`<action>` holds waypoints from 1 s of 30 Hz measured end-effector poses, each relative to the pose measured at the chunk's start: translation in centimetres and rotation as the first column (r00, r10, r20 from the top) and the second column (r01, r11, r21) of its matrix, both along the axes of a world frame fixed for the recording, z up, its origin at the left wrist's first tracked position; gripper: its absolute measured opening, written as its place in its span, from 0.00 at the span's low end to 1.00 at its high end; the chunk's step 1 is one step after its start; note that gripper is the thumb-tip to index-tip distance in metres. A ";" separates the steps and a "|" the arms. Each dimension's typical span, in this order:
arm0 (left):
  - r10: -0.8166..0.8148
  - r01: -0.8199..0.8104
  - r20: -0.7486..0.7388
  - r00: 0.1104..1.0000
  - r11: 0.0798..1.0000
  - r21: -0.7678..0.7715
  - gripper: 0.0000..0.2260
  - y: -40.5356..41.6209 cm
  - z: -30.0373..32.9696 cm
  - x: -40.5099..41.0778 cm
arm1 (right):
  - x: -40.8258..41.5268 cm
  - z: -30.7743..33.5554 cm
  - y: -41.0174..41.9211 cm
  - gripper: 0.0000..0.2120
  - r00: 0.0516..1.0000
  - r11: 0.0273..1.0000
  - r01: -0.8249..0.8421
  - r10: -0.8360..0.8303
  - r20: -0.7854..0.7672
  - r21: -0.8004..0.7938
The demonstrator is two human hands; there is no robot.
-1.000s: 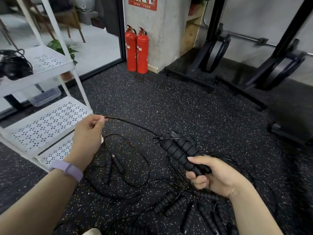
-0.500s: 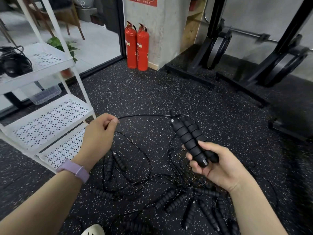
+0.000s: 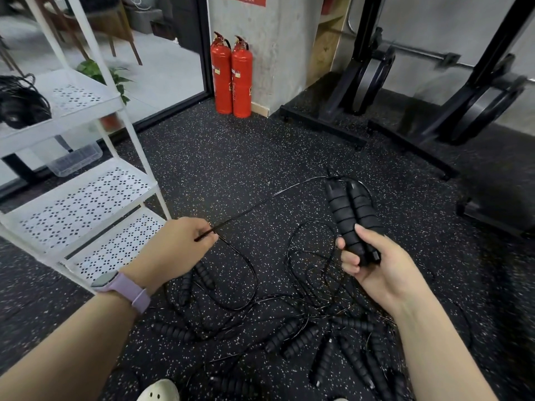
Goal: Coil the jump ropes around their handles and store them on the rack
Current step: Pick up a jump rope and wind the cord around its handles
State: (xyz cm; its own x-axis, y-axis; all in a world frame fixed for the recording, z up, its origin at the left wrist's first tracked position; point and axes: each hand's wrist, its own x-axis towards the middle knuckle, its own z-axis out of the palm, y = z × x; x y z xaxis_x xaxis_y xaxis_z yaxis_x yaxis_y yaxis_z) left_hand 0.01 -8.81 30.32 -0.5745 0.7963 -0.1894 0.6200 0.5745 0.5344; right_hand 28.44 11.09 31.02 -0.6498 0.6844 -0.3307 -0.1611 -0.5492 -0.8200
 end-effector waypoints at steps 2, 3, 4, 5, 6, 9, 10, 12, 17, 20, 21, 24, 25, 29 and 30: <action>0.003 -0.003 -0.009 1.000 1.000 -0.003 0.14 0.1 -0.3 0.0 | 0.0 0.1 0.0 0.23 0.999 1.000 -0.023 0.023 -0.024 0.000; 0.007 -0.007 0.002 1.000 1.000 -0.003 0.14 0.2 -0.5 0.1 | -0.1 0.2 0.0 0.22 0.999 0.999 -0.034 0.033 -0.037 -0.004; 0.014 -0.014 0.023 1.000 1.000 0.000 0.14 0.3 -0.6 0.1 | -0.1 0.2 -0.1 0.22 0.998 0.999 -0.044 0.044 -0.048 -0.007; 0.020 -0.020 0.038 0.999 1.000 0.000 0.14 0.3 -0.8 0.1 | -0.1 0.3 -0.1 0.22 0.997 0.999 -0.054 0.053 -0.054 -0.009; 0.023 -0.023 0.041 0.999 1.000 -0.005 0.14 0.4 -0.9 0.1 | -0.1 0.3 -0.1 0.22 0.997 0.998 -0.060 0.059 -0.055 -0.010; 0.026 -0.027 -0.005 1.000 0.999 -0.029 0.14 0.6 -1.4 0.4 | -0.3 0.4 -0.4 0.24 0.996 0.997 -0.072 0.072 -0.051 -0.016; 0.036 -0.036 -0.021 0.999 0.999 -0.032 0.13 0.7 -1.5 0.5 | -0.4 0.5 -0.5 0.25 0.996 0.997 -0.078 0.077 -0.049 -0.017; 0.051 -0.051 -0.029 0.998 0.998 -0.032 0.10 0.9 -1.5 0.6 | -0.7 0.6 -0.8 0.25 0.995 0.995 -0.096 0.095 -0.036 -0.014; -0.031 0.026 0.057 0.998 0.997 0.072 0.06 2.0 -0.9 2.6 | -1.8 1.0 -1.9 0.23 0.984 0.984 -0.177 0.177 0.026 -0.003; -0.119 0.076 0.215 0.969 0.977 0.198 0.07 3.1 0.2 4.4 | -2.3 1.0 -2.6 0.23 0.972 0.974 -0.227 0.226 0.065 0.009; -0.162 0.082 0.320 0.934 0.965 0.248 0.07 3.4 0.6 5.1 | -2.5 1.0 -2.8 0.22 0.966 0.969 -0.246 0.244 0.082 0.019; -0.243 -0.048 0.635 0.733 0.914 0.404 0.18 4.3 1.7 7.4 | -3.2 1.0 -3.7 0.20 0.956 0.959 -0.279 0.272 0.107 0.053; -0.230 -0.126 0.695 0.682 0.898 0.421 0.21 4.5 1.8 8.0 | -3.4 1.0 -3.9 0.20 0.957 0.959 -0.278 0.271 0.102 0.061; -0.083 -0.380 0.785 0.614 0.840 0.387 0.18 5.4 1.9 9.7 | -3.7 1.1 -4.2 0.19 0.920 0.917 -0.380 0.362 0.148 0.119; -0.065 -0.405 0.783 0.618 0.828 0.388 0.16 5.5 1.9 9.8 | -3.7 1.1 -4.5 0.17 0.894 0.889 -0.437 0.414 0.170 0.134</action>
